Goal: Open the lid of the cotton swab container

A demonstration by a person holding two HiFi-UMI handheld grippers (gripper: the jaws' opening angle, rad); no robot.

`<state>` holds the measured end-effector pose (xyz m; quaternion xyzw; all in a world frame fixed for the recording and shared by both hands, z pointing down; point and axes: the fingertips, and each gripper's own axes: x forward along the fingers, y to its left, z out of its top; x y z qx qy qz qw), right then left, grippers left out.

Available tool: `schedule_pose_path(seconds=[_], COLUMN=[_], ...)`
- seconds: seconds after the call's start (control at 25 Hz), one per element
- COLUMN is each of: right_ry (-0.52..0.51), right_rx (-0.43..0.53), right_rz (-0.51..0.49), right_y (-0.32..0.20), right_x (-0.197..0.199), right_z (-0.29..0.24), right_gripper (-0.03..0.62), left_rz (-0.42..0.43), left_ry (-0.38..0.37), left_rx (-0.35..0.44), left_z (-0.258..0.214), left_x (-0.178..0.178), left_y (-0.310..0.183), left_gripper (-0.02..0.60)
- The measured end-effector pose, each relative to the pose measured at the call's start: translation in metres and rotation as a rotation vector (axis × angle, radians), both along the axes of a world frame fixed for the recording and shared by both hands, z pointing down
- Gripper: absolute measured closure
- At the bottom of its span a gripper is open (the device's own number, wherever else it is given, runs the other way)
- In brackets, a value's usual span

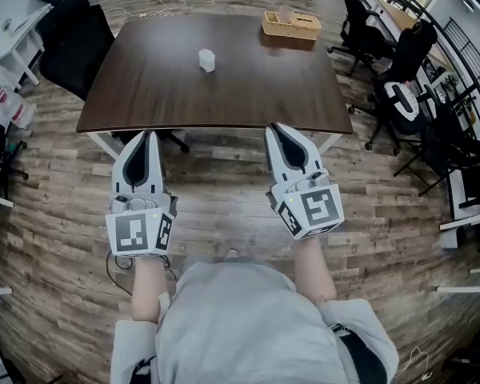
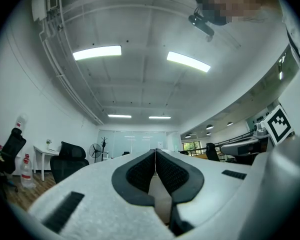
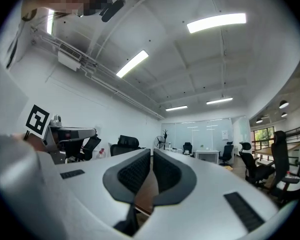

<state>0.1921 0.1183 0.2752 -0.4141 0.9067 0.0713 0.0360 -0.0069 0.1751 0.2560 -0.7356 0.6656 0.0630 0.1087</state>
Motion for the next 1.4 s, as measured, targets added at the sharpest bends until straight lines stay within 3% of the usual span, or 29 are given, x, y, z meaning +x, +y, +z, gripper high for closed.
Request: schedule_pose_path(seconds=[0.24,0.6,1.4], right_ry=[-0.027,-0.042,-0.063], right_rx=[-0.003,-0.017,-0.034], right_rz=[-0.006,0.022,0.103], right_y=[-0.036,-0.104,-0.278], right_x=[0.007,-0.013,-0.147], right_z=[-0.002,0.007,-0.003], right_gripper=[0.574,0.574,0.574], left_rz=[0.002,0.024,0.130], left_ry=[-0.017,-0.014,-0.027], left_rx=[-0.004,-0.008,-0.015], left_z=[-0.002,0.006,-0.004], left_x=[0.008,-0.016,-0.148], left_y=[-0.034,-0.105,-0.299], left_gripper=[0.571,0.571,0.571])
